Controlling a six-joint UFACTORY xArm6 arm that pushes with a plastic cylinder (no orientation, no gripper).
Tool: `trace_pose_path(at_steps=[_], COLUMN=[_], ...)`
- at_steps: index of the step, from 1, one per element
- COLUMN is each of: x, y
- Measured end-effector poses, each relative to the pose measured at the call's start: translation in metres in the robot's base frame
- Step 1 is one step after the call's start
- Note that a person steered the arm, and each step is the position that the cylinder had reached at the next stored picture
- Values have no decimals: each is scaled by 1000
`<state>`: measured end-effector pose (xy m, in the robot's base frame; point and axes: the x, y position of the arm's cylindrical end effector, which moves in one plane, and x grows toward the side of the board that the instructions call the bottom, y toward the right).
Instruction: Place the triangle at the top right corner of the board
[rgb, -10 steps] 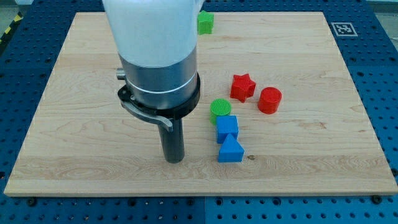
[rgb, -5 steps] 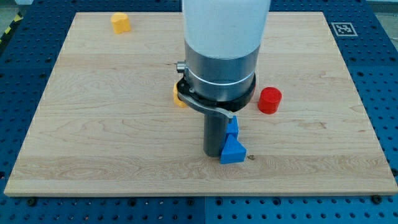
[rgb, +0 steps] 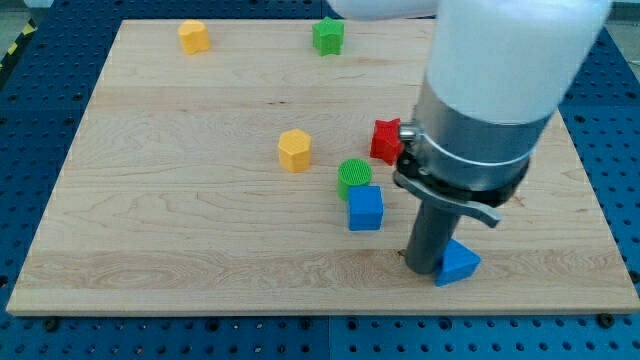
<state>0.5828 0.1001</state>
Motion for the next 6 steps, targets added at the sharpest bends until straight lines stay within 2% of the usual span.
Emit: trace_pose_path(at_steps=[2,5,6], x=[22,13,31], y=[10,54,66])
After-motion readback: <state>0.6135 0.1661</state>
